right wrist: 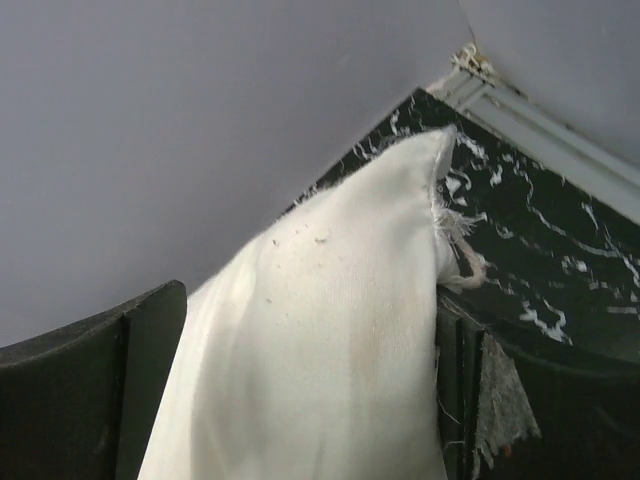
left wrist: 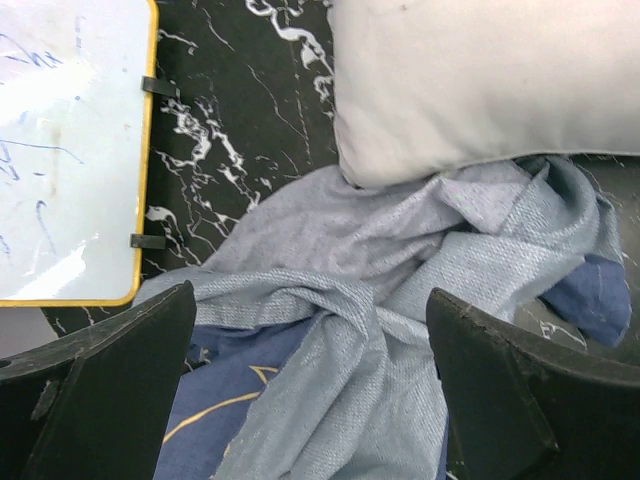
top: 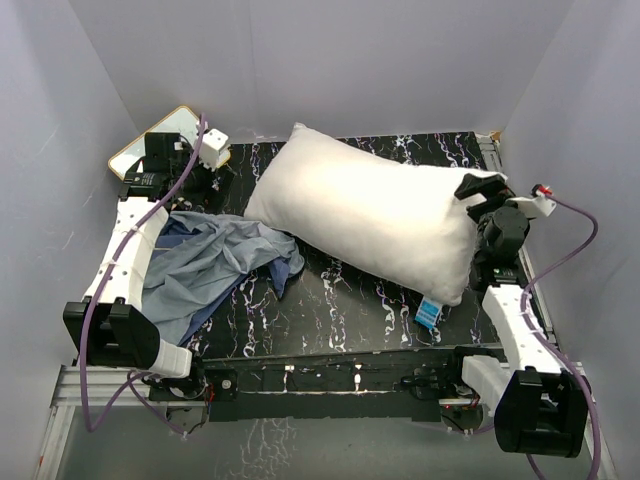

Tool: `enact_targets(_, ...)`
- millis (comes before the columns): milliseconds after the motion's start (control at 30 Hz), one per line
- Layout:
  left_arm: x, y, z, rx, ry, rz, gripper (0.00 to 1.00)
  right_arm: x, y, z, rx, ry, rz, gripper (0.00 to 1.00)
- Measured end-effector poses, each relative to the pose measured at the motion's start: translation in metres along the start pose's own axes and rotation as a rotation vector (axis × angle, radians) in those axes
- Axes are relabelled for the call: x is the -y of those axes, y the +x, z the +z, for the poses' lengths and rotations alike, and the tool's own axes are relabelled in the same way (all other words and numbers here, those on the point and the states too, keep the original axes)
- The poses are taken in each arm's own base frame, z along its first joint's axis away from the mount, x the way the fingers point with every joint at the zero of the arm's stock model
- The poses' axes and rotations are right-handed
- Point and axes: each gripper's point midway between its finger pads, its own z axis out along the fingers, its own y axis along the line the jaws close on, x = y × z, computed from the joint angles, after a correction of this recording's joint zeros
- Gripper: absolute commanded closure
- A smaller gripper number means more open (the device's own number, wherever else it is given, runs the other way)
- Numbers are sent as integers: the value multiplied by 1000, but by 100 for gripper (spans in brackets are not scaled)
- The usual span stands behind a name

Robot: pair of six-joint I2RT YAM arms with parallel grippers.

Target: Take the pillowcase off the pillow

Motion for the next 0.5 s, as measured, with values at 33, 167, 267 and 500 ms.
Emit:
enact_targets(33,-2,-2,0,7,-11,-6,3,-7,-10,4,20,-8,-15,2)
enact_targets(167,-15,-10,1,44,-75,-37,3,-26,-65,10,170,19,-45,2)
enact_targets(267,-31,-14,0,74,-137,-74,3,2,-103,-1,343,193,-79,2)
enact_targets(500,-63,-24,10,124,-220,-173,3,58,-90,-9,347,427,-189,2)
